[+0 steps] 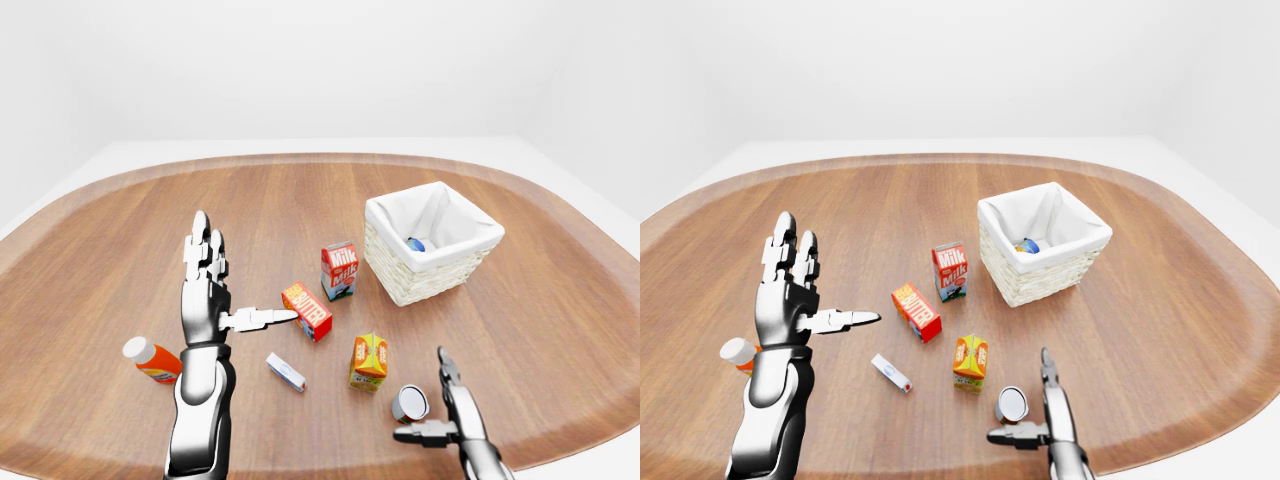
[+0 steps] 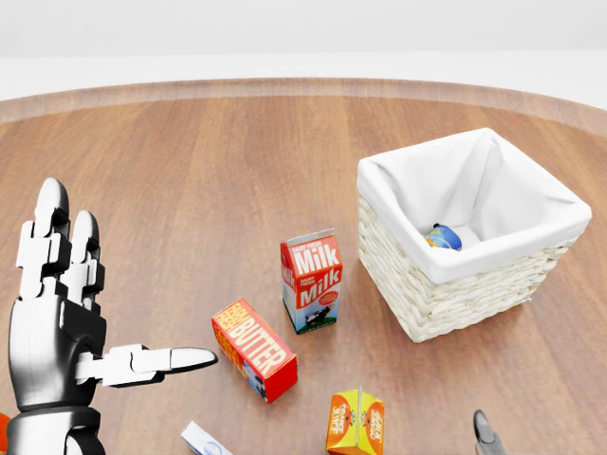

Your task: Pick up the alphabet soup and the tomato sauce, and put them in the basket.

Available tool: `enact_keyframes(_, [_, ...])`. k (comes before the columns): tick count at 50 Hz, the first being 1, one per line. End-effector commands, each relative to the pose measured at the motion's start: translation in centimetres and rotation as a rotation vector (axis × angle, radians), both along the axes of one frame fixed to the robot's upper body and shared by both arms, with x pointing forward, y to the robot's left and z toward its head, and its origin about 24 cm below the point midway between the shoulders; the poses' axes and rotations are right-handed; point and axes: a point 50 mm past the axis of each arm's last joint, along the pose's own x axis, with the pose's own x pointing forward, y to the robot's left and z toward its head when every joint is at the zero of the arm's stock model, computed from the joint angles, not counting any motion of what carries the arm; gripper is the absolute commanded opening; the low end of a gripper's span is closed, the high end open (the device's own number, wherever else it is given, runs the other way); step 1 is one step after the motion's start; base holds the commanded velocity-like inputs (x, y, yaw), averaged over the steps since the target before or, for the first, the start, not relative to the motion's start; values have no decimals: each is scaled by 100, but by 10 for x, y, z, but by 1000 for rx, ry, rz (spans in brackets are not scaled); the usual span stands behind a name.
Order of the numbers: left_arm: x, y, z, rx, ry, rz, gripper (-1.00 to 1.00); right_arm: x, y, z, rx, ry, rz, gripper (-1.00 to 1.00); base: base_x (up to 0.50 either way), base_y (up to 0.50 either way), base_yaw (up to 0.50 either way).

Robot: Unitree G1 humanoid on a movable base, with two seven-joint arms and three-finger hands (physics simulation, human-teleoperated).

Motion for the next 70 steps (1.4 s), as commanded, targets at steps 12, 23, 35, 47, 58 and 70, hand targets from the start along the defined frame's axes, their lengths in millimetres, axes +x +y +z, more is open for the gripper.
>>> enact_keyframes(12, [0, 1, -4, 8, 17, -9, 100, 6, 4, -12, -33, 42, 15, 100, 0, 0, 0])
enact_keyframes(23, [0, 1, -4, 8, 18, -9, 100, 5, 5, -25, -49, 101, 20, 100, 0, 0, 0])
enact_keyframes(35, [0, 1, -4, 8, 18, -9, 100, 4, 7, -28, -67, 118, 31, 4, 0, 0, 0])
enact_keyframes(47, [0, 1, -4, 8, 18, -9, 100, 1, 9, -20, -84, 83, 32, -100, 0, 0, 0])
enact_keyframes(58, [0, 1, -4, 8, 18, -9, 100, -3, 9, -6, -98, 31, 29, -100, 0, 0, 0])
enact_keyframes(70, [0, 1, -4, 8, 18, -8, 100, -14, 3, 29, -94, -88, -6, -100, 0, 0, 0])
